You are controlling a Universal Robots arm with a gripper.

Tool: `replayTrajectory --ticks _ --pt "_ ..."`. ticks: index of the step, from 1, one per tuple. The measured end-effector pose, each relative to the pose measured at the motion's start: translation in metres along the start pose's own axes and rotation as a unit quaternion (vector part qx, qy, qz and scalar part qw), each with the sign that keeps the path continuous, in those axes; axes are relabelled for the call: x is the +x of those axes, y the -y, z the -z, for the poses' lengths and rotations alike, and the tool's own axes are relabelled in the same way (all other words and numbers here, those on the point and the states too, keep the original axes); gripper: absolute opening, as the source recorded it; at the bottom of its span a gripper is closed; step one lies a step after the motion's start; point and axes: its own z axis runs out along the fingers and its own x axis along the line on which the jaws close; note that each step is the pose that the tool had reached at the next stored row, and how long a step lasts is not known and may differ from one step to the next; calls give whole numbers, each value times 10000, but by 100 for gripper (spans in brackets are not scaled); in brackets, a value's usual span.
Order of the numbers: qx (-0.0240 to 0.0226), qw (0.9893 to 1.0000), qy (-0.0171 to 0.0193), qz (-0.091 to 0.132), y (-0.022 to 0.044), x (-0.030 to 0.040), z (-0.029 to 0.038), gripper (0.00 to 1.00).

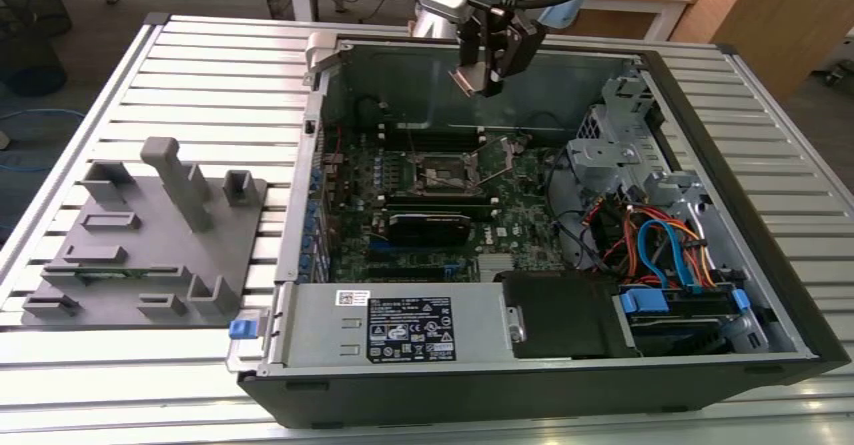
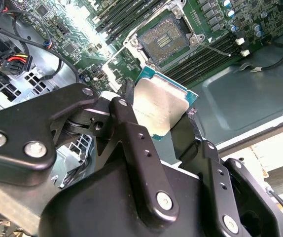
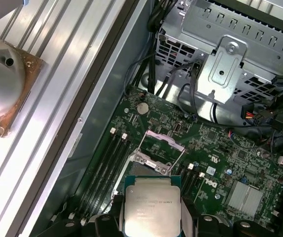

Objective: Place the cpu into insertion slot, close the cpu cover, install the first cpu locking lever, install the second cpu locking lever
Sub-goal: 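Place the cpu into insertion slot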

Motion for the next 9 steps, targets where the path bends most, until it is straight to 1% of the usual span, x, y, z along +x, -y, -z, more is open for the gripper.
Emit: replayTrajectory --ticks 9 --pt "-1 10000 3 -30 0 0 -1 54"
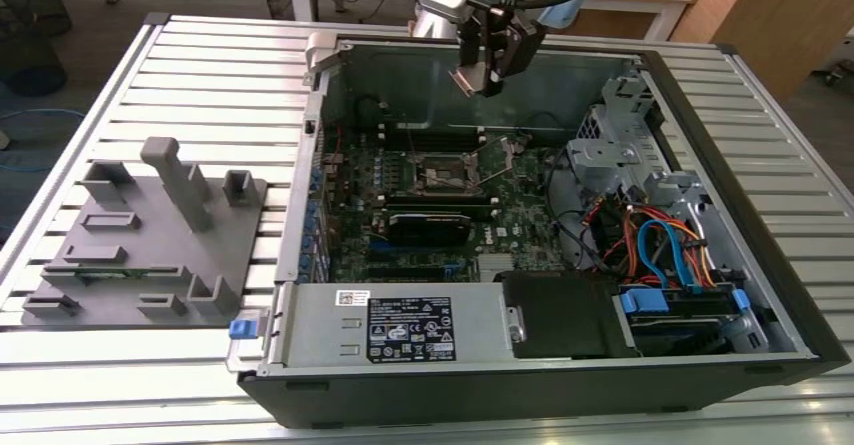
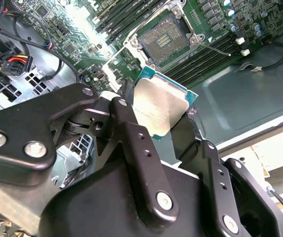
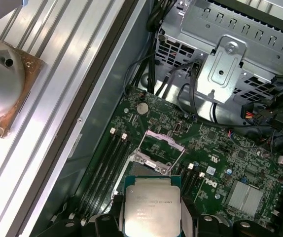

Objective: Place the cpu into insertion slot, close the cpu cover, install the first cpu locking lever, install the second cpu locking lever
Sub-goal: 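Place the cpu into insertion slot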

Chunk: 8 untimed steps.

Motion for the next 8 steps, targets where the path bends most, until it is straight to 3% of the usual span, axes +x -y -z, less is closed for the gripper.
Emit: replayTrajectory --ticks 8 --pt "-2 9999 9 -107 0 0 -3 54"
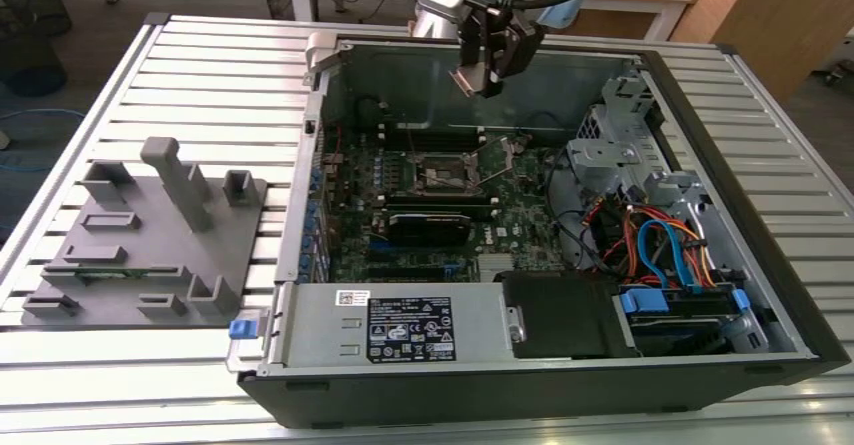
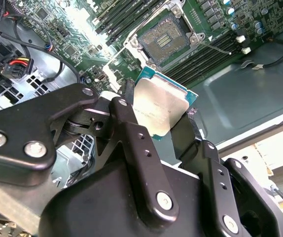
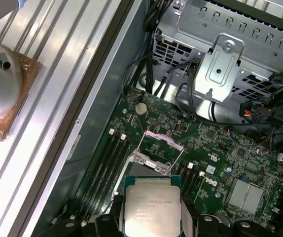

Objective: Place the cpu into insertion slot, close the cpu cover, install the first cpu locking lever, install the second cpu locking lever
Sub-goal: 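Place the cpu into insertion slot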

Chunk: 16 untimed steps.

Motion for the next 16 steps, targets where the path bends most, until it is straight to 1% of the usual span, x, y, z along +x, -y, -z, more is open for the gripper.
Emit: replayTrajectory --ticks 7,16 --pt "-2 9999 11 -126 0 0 -1 54" --pt "-3 9999 13 -155 2 1 -2 54"
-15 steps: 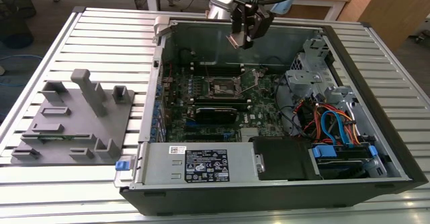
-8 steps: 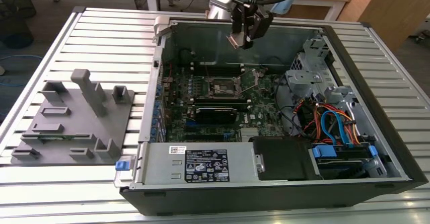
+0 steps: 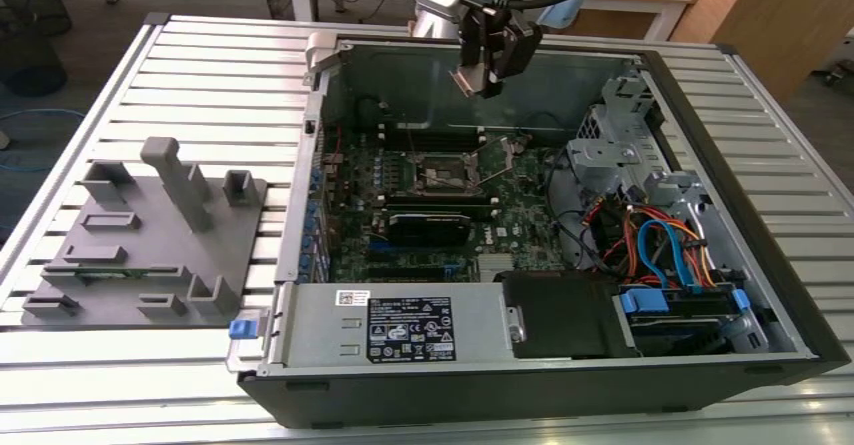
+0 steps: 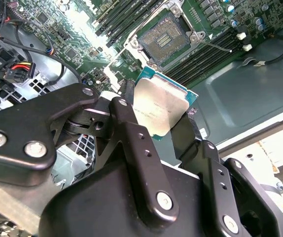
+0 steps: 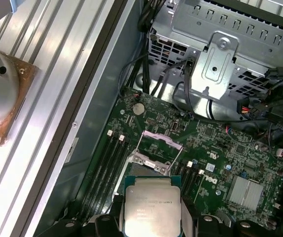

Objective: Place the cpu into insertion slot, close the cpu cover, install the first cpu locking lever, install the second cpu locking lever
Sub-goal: 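Place the cpu into insertion slot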

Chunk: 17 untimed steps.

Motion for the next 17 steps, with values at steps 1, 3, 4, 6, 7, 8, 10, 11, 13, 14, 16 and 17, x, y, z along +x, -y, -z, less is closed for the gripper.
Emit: replayTrajectory --ticks 1,3,4,6,7,8,10,11,13,14,16,17 --pt "0 10000 1 -4 0 0 0 54" --pt "-1 10000 1 -15 0 0 -1 54" --pt "-1 10000 2 -24 0 0 -1 54" --pt "-1 10000 4 -45 0 0 -2 54" --pt "-1 10000 5 -57 0 0 -2 54" --pt "-2 10000 6 -69 0 0 -3 54" --pt "-2 10000 8 -96 0 0 -4 54" --pt "-2 9999 10 -109 0 0 -4 54" --pt "-3 9999 11 -128 1 0 -5 54" --pt "-3 9999 12 -132 0 0 -5 54" --pt "-2 9999 12 -135 0 0 -7 54" --pt "-2 9999 13 -136 1 0 -8 54"
